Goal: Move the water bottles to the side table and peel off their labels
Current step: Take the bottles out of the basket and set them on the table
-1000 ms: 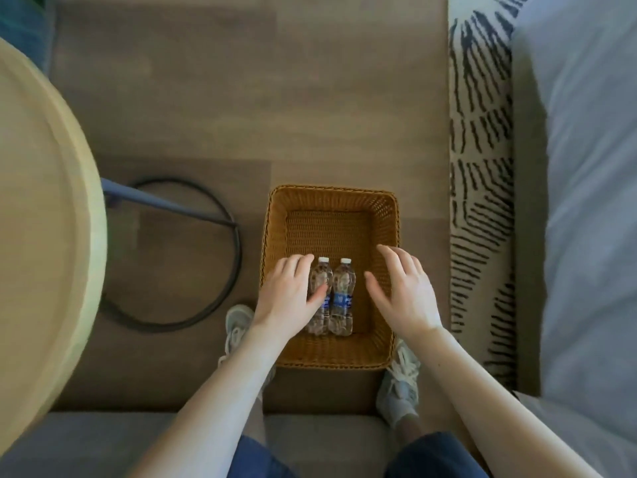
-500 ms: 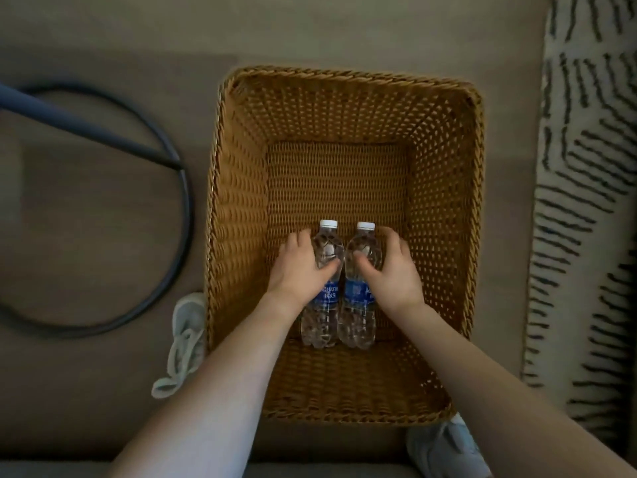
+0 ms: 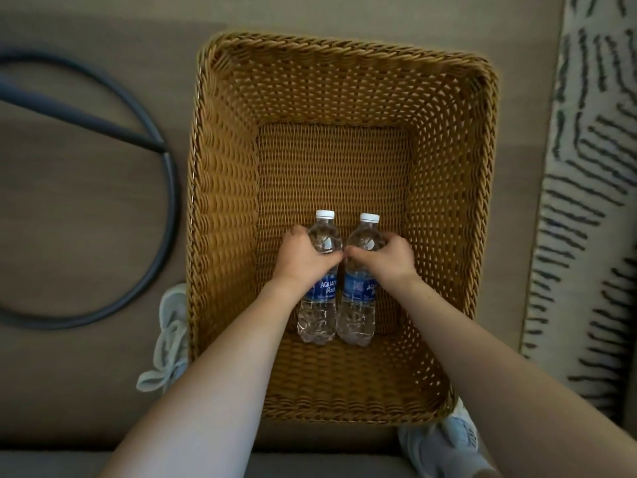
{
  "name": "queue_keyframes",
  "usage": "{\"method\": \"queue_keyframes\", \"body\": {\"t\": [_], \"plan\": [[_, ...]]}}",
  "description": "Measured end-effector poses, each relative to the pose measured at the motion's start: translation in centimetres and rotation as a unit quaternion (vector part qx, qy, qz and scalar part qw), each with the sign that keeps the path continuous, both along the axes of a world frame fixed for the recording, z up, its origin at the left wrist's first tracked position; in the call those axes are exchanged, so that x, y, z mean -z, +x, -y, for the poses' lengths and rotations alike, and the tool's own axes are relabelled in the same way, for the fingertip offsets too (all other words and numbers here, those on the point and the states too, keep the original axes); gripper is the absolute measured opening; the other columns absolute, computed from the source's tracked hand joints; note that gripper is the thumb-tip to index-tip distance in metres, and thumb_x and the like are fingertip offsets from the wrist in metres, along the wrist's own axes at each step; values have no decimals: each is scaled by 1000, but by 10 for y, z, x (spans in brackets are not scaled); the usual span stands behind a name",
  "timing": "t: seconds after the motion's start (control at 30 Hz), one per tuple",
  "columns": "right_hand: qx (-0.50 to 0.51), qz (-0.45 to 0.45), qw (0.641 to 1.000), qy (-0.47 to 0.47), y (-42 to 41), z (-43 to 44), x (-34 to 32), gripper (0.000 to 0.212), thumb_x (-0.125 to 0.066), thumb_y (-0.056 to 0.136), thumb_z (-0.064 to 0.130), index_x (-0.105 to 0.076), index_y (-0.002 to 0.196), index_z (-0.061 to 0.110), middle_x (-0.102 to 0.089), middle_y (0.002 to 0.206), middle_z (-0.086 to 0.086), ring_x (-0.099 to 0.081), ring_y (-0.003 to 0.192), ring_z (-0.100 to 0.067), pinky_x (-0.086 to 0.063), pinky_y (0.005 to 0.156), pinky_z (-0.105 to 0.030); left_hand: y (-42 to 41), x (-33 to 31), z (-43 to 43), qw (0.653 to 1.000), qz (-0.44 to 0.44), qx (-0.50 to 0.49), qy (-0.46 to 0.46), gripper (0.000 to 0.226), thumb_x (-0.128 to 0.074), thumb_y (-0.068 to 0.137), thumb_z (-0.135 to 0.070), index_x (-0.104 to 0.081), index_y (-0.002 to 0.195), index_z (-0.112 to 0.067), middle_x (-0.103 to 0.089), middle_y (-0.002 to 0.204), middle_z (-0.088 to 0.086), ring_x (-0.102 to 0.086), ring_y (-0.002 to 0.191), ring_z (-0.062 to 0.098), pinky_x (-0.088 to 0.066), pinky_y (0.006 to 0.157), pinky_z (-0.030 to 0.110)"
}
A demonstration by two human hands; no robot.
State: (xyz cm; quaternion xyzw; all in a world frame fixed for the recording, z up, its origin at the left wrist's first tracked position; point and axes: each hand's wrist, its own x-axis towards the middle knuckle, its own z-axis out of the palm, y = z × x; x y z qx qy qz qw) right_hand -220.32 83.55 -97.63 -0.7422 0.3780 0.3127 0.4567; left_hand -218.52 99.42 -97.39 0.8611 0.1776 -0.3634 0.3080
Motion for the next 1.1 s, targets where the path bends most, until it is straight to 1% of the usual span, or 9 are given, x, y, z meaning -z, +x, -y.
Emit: {"method": "queue_keyframes", "body": {"t": [0.1, 0.27, 0.37, 0.47, 0.6, 0.8, 0.93, 1.0, 1.1], "plan": [[-12, 33, 999, -16, -5, 3, -21, 53, -88, 75, 23, -64, 121, 11, -58, 83, 20, -59, 78, 5, -42, 50, -2, -3, -18, -5, 1000, 26, -11, 5, 66, -88, 66, -44, -59, 116, -12, -57, 112, 4, -56, 99, 19, -41, 76, 26], [-68, 131, 989, -13, -21, 2, -84, 43, -90, 72, 22, -63, 105, 26, -66, 91, 20, -64, 90, 7, -50, 77, -8, -14, -74, -12, 996, 80, 20, -35, 47, -87, 61, -42, -63, 95, -21, -57, 102, 1, -43, 84, 1, -31, 74, 10], [-104, 198, 974, -37, -23, 1, -137, 49, -87, 73, 31, -62, 114, 19, -68, 105, 5, -57, 103, -16, -48, 87, -27, -18, -124, -13, 988, 145, 25, -53, 59, -88, 61, -41, -62, 109, -19, -45, 102, -5, -48, 86, 1, -34, 79, 6], [-106, 253, 958, -88, -12, 7, -200, 61, -86, 73, 36, -59, 125, 19, -62, 111, 9, -48, 106, -14, -37, 84, -17, -15, -189, -17, 973, 218, 38, -63, 75, -92, 62, -35, -57, 126, -16, -39, 108, -9, -44, 96, -4, -32, 83, -4], [-97, 332, 928, -142, 5, 19, -314, 71, -90, 70, 39, -56, 130, 25, -50, 106, 33, -46, 108, -3, -26, 86, 7, -3, -304, -19, 950, 303, 53, -57, 77, -95, 57, -25, -57, 122, -7, -46, 113, 2, -47, 99, 2, -35, 89, 0], [-91, 386, 906, -146, 22, 25, -537, 72, -91, 68, 32, -58, 130, 14, -57, 111, 14, -39, 108, 2, -23, 87, 7, 21, -545, -11, 919, 386, 52, -61, 72, -94, 58, -19, -59, 118, -1, -51, 110, 13, -58, 104, 23, -47, 90, 21], [-47, 430, 893, -127, 19, 25, -668, 72, -92, 63, 29, -59, 128, 27, -56, 108, 34, -46, 107, 3, -25, 87, 7, 21, -678, -8, 896, 439, 28, -61, 82, -97, 54, -14, -59, 124, 4, -52, 113, 16, -58, 101, 22, -37, 89, 13], [-47, 446, 887, -110, 16, 28, -721, 72, -92, 62, 27, -59, 127, 29, -57, 107, 39, -53, 108, -4, -34, 90, -1, 18, -732, -9, 886, 458, 25, -69, 81, -97, 53, -12, -60, 124, 3, -52, 111, 14, -57, 100, 19, -35, 91, 11], [-68, 441, 893, -65, 16, 34, -789, 74, -92, 63, 25, -61, 130, 30, -62, 116, 10, -61, 111, -16, -51, 95, -33, 13, -798, -16, 872, 479, 28, -92, 75, -95, 52, -9, -63, 119, -1, -51, 107, 9, -53, 94, 9, -35, 88, 8]]}}
